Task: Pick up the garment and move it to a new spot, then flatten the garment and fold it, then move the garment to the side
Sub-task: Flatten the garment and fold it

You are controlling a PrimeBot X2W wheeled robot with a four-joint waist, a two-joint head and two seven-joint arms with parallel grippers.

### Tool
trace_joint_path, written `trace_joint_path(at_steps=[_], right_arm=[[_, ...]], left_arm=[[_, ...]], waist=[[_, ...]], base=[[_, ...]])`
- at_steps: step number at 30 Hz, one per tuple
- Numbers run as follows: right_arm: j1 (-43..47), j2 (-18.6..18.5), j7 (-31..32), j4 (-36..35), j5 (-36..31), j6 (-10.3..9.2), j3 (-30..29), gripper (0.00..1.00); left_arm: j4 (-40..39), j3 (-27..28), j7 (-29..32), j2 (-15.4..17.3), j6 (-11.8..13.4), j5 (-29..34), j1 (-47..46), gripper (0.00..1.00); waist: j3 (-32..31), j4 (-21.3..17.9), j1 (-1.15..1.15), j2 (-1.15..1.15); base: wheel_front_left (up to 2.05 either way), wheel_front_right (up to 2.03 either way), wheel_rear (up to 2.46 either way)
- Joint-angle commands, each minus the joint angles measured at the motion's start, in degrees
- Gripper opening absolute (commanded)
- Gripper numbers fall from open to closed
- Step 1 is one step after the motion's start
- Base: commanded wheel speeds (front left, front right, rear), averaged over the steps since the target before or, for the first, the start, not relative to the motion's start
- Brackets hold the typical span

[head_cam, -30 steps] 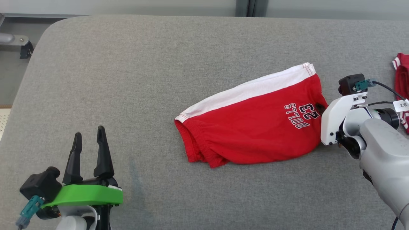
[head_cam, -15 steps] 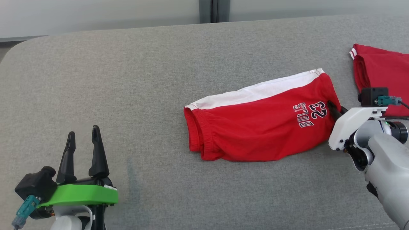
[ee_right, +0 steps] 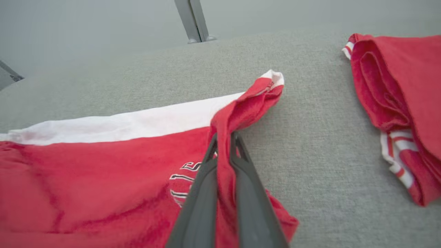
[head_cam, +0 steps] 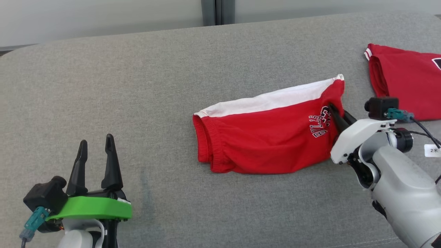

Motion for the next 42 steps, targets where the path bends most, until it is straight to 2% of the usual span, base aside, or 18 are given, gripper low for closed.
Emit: trace_joint_path(at_steps=[1, 7, 12, 17, 25, 26, 27, 28, 29, 36, 42], right_arm=[[0.22, 0.37, -0.3, -1.48, -0.57, -0.08, 0.39, 0.0], [2.66, 3.21, 1.61, -10.17, -2.27, -0.08, 2.34, 0.0], [5.14, 7.71, 4.97, -15.32, -3.5, -0.08, 4.35, 0.0], [6.54, 11.09, 7.83, -15.21, -4.12, -0.08, 6.58, 0.0], [6.17, 12.93, 7.85, -12.04, -4.54, -0.08, 8.15, 0.0], [5.98, 13.1, 7.59, -11.75, -4.68, -0.08, 8.37, 0.13], [5.87, 13.25, 7.49, -11.62, -4.78, -0.08, 8.6, 0.36], [5.75, 13.36, 7.25, -11.57, -4.87, -0.08, 8.96, 0.71], [5.69, 13.4, 6.98, -11.62, -4.91, -0.08, 9.2, 1.0], [6.94, 12.31, 4.23, -14.78, -5.28, -0.08, 10.0, 1.0], [8.62, 9.95, 2.03, -19.04, -6.89, -0.08, 6.8, 1.0]], left_arm=[[0.15, -0.12, -0.01, -0.09, -0.17, 0.42, -0.22, 1.0], [0.55, -1.07, -0.04, -0.61, -0.42, 0.24, 0.98, 1.0], [0.5, -1.78, 0.04, -1.02, -0.48, 0.16, 1.04, 1.0], [0.66, -2.09, 0.02, -1.26, -0.62, 0.02, 0.65, 1.0], [1.15, -2.09, -0.11, -1.68, -0.58, 0.02, 0.43, 1.0], [1.18, -2.02, -0.13, -1.72, -0.56, 0.02, 0.47, 1.0], [1.21, -1.99, -0.14, -1.77, -0.57, 0.0, 0.52, 1.0], [1.27, -1.98, -0.15, -1.83, -0.59, -0.02, 0.55, 1.0], [1.31, -1.97, -0.16, -1.86, -0.64, -0.01, 0.56, 1.0], [1.84, -2.9, -0.18, -2.33, -1.18, 0.47, 0.57, 1.0], [2.14, -4.14, -0.18, -3.02, -1.51, 0.88, 0.81, 1.0]], waist=[[-1.01, 1.05, 0.0, 0.0], [-2.95, 3.5, 0.0, 0.0], [-3.53, 5.63, 0.0, 0.0], [-3.29, 7.37, 0.0, 0.0], [-3.01, 8.25, 0.0, 0.0], [-3.01, 8.18, 0.0, 0.0], [-3.02, 8.08, 0.0, 0.0], [-3.05, 7.93, 0.0, 0.0], [-3.08, 7.77, 0.0, 0.0], [-3.52, 6.36, 0.0, 0.0], [-4.06, 5.44, 0.0, 0.0]], base=[[0.0, 0.0, 0.0], [0.0, 0.0, 0.0], [0.0, 0.0, 0.0], [0.0, 0.0, 0.0], [0.0, 0.0, 0.0], [0.0, 0.0, 0.0], [0.0, 0.0, 0.0], [0.0, 0.0, 0.0], [0.0, 0.0, 0.0], [0.0, 0.0, 0.0], [0.0, 0.0, 0.0]])
